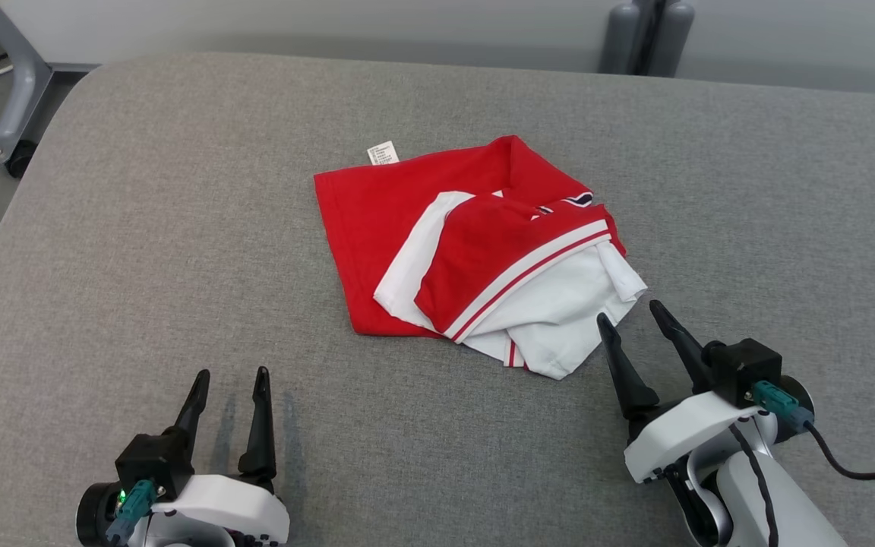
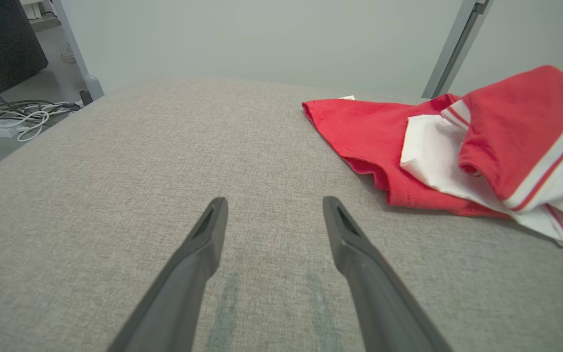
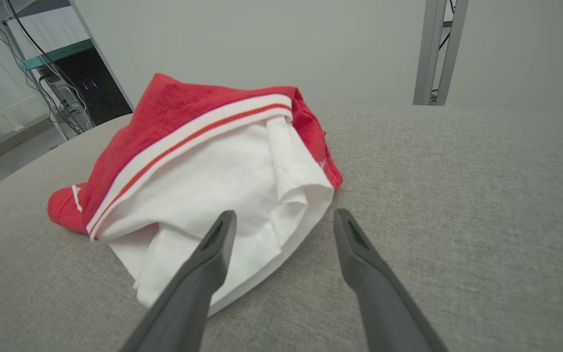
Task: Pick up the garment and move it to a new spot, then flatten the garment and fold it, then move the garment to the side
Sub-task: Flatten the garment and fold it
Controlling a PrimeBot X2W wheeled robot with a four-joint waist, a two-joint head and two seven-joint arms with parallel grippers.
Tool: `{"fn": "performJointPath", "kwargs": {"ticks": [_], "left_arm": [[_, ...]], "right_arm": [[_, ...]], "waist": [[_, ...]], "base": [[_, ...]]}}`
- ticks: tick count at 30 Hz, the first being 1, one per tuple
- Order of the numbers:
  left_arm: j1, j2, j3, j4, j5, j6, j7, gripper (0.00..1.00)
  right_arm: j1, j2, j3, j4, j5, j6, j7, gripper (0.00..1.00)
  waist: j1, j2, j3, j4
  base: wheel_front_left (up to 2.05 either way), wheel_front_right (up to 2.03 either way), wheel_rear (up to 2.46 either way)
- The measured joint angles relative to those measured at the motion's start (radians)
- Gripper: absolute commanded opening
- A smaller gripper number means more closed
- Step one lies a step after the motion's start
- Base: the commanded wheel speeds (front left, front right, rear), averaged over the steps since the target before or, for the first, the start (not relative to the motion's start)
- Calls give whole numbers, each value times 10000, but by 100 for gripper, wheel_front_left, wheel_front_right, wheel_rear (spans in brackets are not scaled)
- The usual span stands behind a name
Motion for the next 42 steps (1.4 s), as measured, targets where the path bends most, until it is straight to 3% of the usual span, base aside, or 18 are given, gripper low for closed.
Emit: {"fn": "performJointPath", "kwargs": {"ticks": [6, 7, 8, 9, 11, 12, 18, 21, 28, 34, 42], "left_arm": [[-123, -2, -136, -40, -63, 44, 0, 100], [-128, 0, -138, -48, -69, 48, 0, 100], [-128, 0, -138, -50, -75, 48, 0, 100], [-129, -2, -136, -50, -84, 50, 0, 100], [-151, 0, -130, -44, -98, 50, 0, 100], [-169, -2, -130, -40, -98, 50, 0, 100], [-301, -6, -128, -44, -109, 59, 0, 100], [-301, -4, -123, -50, -109, 56, 0, 100], [-301, -4, -211, -48, -134, 27, 0, 100], [-367, -4, -430, -27, -219, -10, 0, 100], [-555, -4, -855, -29, -407, -10, 0, 100]], "right_arm": [[-187, 0, -249, 173, -23, 0, -2, 100], [-203, 0, -263, 165, -23, -2, -2, 89], [-205, 4, -267, 165, -23, 0, -2, 71], [-205, 4, -270, 159, -23, -2, -2, 40], [-214, 2, -282, 127, -23, 0, -2, 5], [-216, 2, -293, 107, -23, -2, 0, 0], [-268, 10, -886, -564, -58, 0, -2, 0], [-432, -84, -1335, -1051, -608, -2, -2, 0], [-1774, -1572, -1906, -1285, -1549, 0, -2, 0], [-3195, -2648, -1818, -424, -2107, 0, 0, 0], [-5542, -3770, -1551, 1921, -3235, 0, 194, 0]], "waist": [[0, 0, 324, 236], [0, 0, 355, 246], [0, 0, 377, 247], [0, 0, 390, 240], [0, 0, 412, 215], [0, 0, 422, 199], [0, 0, 426, 108], [0, 0, 397, 72], [0, 0, 403, 73], [0, 0, 538, 274], [0, 0, 917, 845]], "base": [[0, 0, 0], [0, 0, 0], [0, 0, 0], [0, 0, 0], [0, 0, 0], [0, 0, 0], [0, 0, 0], [0, 0, 0], [0, 0, 0], [0, 0, 0], [0, 0, 0]]}}
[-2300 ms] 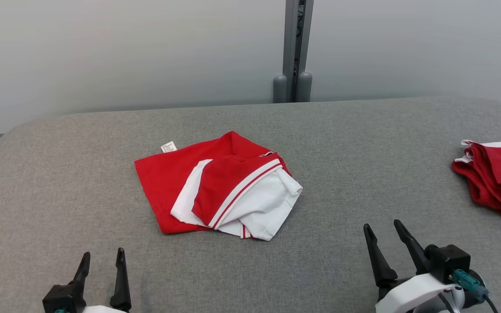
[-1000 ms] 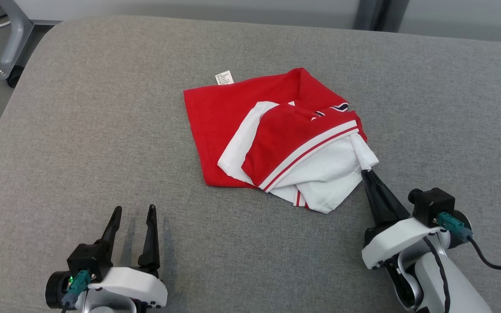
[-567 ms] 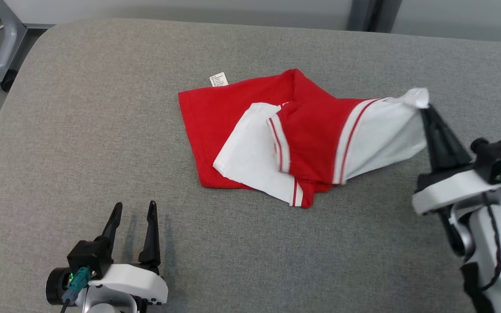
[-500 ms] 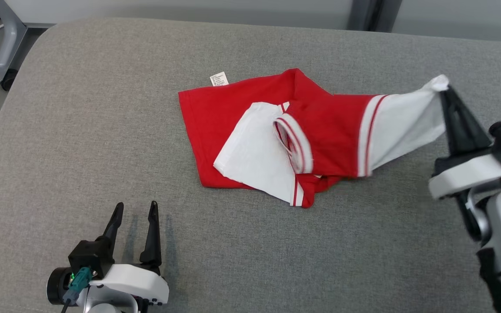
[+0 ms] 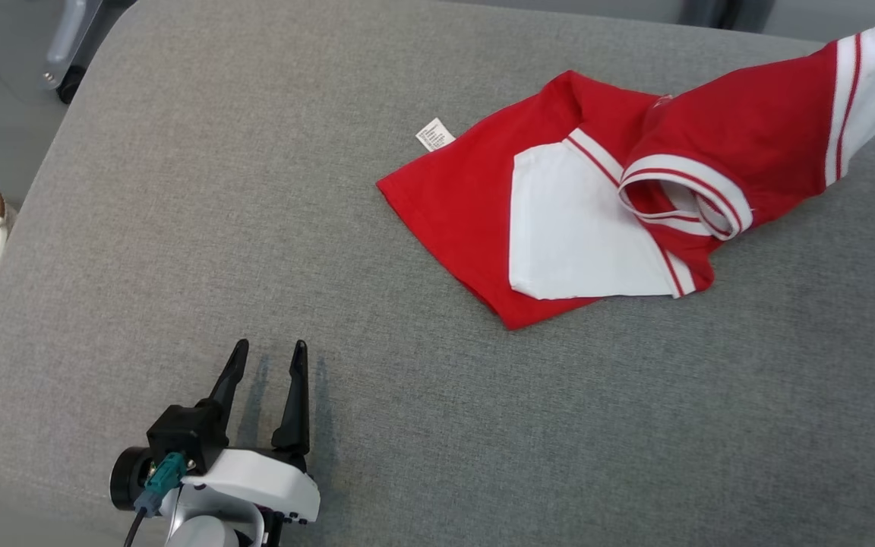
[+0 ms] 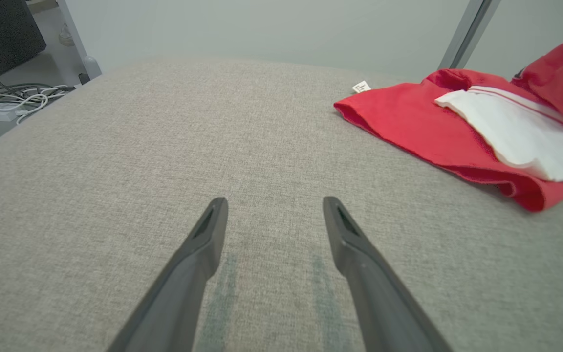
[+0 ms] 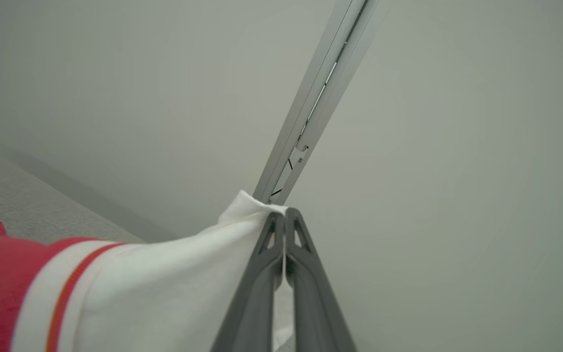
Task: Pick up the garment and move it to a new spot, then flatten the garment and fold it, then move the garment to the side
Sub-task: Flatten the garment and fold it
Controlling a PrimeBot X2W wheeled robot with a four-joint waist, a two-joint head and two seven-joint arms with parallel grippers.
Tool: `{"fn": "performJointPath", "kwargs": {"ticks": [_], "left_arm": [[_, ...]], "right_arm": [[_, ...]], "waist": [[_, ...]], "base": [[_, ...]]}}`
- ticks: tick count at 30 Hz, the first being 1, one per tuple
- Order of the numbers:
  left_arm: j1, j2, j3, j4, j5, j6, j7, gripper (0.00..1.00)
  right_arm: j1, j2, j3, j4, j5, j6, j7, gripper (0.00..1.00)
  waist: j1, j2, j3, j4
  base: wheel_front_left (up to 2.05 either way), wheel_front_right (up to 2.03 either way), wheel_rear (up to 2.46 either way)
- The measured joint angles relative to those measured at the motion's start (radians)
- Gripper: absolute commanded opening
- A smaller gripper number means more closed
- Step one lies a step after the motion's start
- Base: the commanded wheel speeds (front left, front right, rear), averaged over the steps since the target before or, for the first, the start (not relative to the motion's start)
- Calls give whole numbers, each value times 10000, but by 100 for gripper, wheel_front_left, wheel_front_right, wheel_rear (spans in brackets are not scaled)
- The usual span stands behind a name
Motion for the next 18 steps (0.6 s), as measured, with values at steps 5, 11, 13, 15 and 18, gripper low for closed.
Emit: {"fn": "performJointPath", "kwargs": {"ticks": [5, 11, 13, 15, 18], "left_arm": [[-210, 2, -301, -56, -104, 12, 0, 100], [-335, 4, -414, -153, -201, 100, 0, 100], [-334, 4, -399, -144, -201, 102, 0, 100], [-335, 4, -385, -134, -203, 144, 0, 100], [-336, -2, -382, -111, -199, 144, 0, 100]], "right_arm": [[-941, -59, -510, 1149, -571, 0, 324, 100], [-1328, 493, -894, 1699, -957, 0, 38, 100], [-1329, 694, -861, 1814, -957, 0, -54, 100], [-1328, 840, -777, 1839, -911, 0, -128, 100], [-1244, 1162, -679, 1762, -562, 0, -153, 100]], "waist": [[0, 0, 394, 386], [0, 0, 794, 662], [0, 0, 811, 633], [0, 0, 781, 571], [0, 0, 698, 457]], "base": [[0, 0, 0], [0, 0, 0], [0, 0, 0], [0, 0, 0], [0, 0, 0]]}}
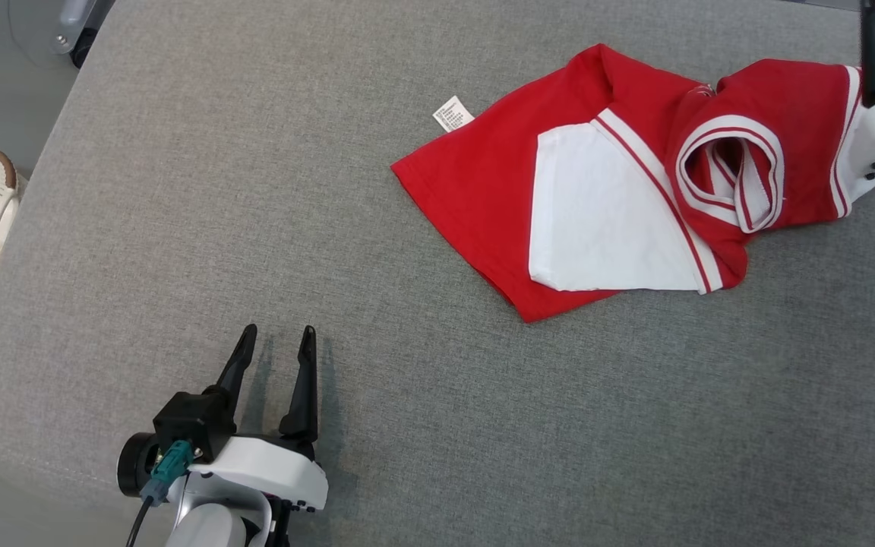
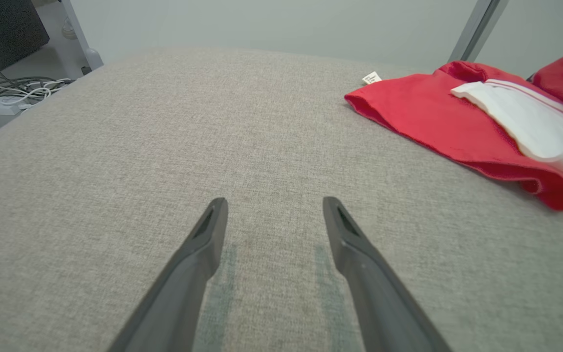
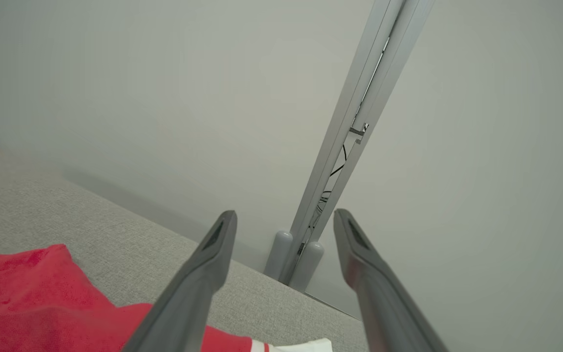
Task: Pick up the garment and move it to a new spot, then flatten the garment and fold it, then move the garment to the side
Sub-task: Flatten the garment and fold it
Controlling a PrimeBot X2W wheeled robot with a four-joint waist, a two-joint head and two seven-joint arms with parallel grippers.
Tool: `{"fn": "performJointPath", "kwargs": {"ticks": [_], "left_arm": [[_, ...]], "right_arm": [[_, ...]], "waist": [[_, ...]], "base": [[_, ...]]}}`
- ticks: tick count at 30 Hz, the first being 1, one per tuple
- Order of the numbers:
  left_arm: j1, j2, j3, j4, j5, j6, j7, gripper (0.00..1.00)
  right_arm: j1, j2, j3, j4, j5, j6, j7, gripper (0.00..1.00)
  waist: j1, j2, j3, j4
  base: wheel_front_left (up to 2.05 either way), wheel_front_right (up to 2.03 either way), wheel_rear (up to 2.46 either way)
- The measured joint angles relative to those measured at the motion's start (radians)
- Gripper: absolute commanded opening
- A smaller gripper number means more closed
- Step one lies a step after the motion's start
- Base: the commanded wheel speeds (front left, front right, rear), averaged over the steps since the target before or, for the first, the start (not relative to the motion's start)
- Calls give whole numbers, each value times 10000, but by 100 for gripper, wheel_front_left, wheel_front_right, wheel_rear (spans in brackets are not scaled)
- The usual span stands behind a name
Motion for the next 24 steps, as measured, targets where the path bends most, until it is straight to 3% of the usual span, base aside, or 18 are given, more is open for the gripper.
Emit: {"fn": "performJointPath", "kwargs": {"ticks": [14, 24], "left_arm": [[267, 4, 337, 107, 213, -40, 0, 100], [437, 2, 318, 174, 265, -88, 0, 100]], "right_arm": [[2875, 1371, 2336, -2309, 2964, 0, -25, 100], [4073, 1845, 4853, -2157, 4543, 0, -27, 100]], "waist": [[0, 0, -1109, -618], [0, 0, -1612, -781]], "base": [[0, 0, 0], [0, 0, 0]]}}
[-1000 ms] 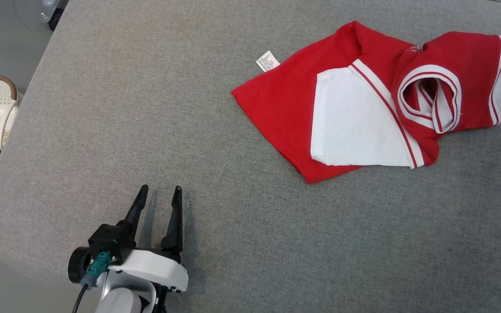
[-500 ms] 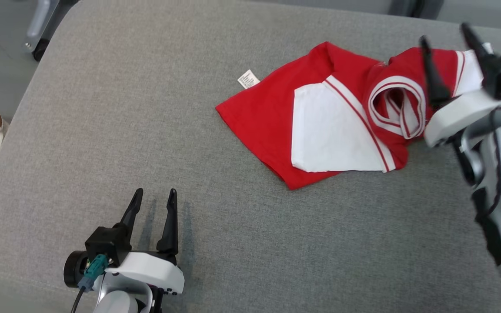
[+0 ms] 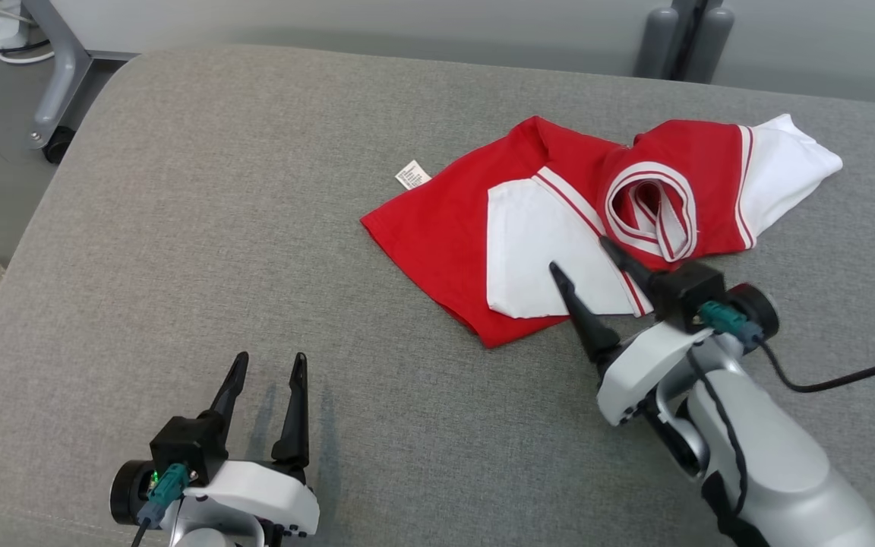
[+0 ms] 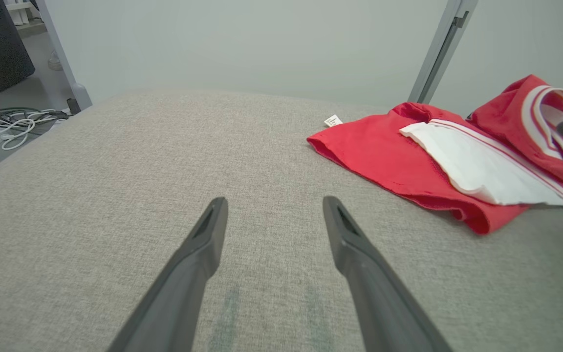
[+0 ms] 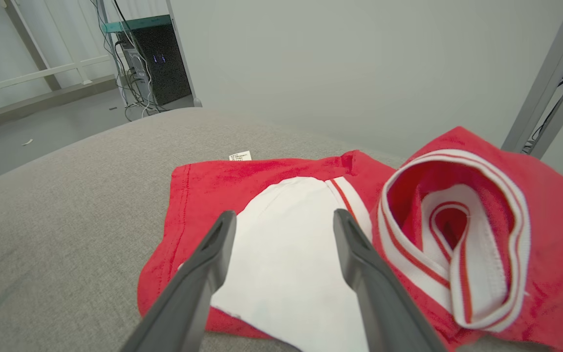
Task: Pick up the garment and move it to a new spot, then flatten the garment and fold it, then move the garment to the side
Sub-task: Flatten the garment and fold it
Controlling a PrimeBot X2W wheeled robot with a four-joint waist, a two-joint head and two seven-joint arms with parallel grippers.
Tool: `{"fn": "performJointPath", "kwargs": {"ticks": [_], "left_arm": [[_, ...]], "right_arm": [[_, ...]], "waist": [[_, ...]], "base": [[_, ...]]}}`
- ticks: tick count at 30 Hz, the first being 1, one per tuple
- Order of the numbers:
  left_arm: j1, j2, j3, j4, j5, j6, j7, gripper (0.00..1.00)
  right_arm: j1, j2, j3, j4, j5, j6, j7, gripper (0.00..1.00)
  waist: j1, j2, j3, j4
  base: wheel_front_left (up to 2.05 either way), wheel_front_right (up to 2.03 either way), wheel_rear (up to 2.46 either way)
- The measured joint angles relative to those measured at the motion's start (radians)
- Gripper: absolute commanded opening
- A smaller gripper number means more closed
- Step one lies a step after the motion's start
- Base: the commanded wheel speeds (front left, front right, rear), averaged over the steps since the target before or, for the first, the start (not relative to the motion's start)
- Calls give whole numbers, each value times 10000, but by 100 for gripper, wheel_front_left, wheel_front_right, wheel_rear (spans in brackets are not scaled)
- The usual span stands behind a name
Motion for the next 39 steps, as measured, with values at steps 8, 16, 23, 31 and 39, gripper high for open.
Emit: {"fn": "performJointPath", "kwargs": {"ticks": [8, 16, 23, 31, 39], "left_arm": [[118, 0, -224, -75, -157, 15, 0, 100], [104, 6, -382, -90, -412, 132, 0, 100], [90, 2, -407, -127, -479, 180, 0, 100], [-28, 2, -447, -140, -508, 192, 0, 100], [-50, 0, -387, -96, -500, 194, 0, 100]], "right_arm": [[-376, 113, 1461, 732, 706, 0, 265, 100], [-808, 153, 2364, 1457, 918, 0, 353, 100], [-1021, 63, 2437, 1864, 1099, 0, 148, 100], [-1197, 109, 2556, 2234, 1076, 0, 56, 57], [-1321, 178, 2558, 2057, 1122, 0, 31, 0]], "waist": [[0, 0, 202, 366], [1, 0, 492, 778], [0, 0, 557, 801], [0, 0, 657, 713], [0, 0, 564, 677]], "base": [[0, 0, 0], [0, 0, 0], [0, 0, 0], [0, 0, 0], [0, 0, 0]]}}
